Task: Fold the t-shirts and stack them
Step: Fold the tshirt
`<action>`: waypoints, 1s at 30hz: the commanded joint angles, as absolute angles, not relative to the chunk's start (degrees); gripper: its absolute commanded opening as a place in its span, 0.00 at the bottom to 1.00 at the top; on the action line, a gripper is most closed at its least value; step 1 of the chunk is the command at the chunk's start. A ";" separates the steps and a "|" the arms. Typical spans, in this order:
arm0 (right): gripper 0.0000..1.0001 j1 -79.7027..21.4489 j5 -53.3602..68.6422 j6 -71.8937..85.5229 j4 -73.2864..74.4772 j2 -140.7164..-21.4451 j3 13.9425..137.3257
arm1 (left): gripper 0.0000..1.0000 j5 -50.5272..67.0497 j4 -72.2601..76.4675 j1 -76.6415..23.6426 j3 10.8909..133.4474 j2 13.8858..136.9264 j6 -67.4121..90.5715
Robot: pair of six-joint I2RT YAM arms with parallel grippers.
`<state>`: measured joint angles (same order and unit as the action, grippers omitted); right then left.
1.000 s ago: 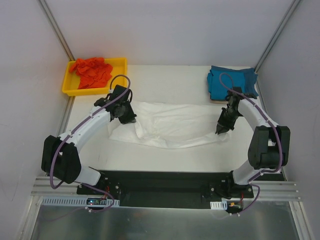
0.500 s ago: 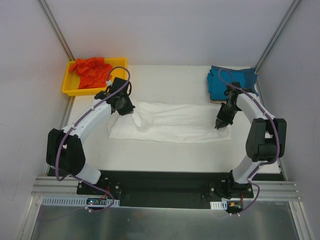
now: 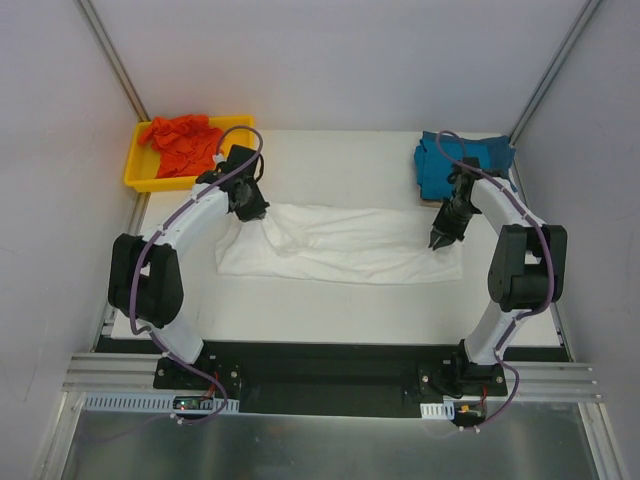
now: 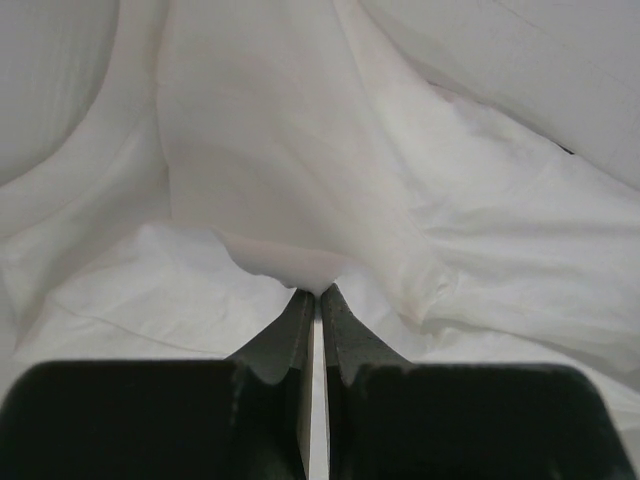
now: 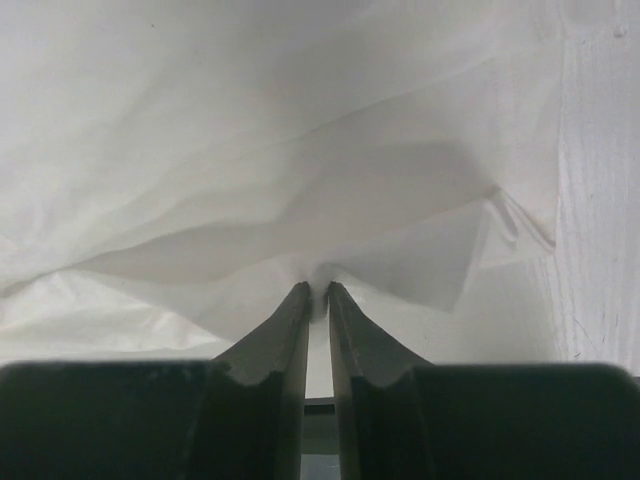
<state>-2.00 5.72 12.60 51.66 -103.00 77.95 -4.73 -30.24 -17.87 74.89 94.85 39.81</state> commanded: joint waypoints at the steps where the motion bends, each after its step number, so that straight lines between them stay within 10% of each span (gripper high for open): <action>1: 0.21 -1.23 4.22 13.36 52.21 -103.53 80.07 | 0.00 -3.87 -29.80 -16.52 77.87 96.50 39.20; 4: 0.32 -0.79 2.82 13.36 52.21 -104.23 80.42 | 0.52 -3.60 -29.88 -16.44 78.66 97.73 39.02; 8: 0.88 1.22 -1.67 14.06 52.29 -104.33 82.88 | 0.97 -2.11 -30.15 -16.08 80.51 98.26 37.18; 30: 0.96 1.05 8.00 3.60 38.41 -85.25 64.25 | 0.89 15.56 -25.14 -19.68 62.14 88.58 41.66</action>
<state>1.19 5.56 4.97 41.10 -87.29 63.81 11.62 -27.49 -18.06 62.30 86.76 40.34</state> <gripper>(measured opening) 0.965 0.959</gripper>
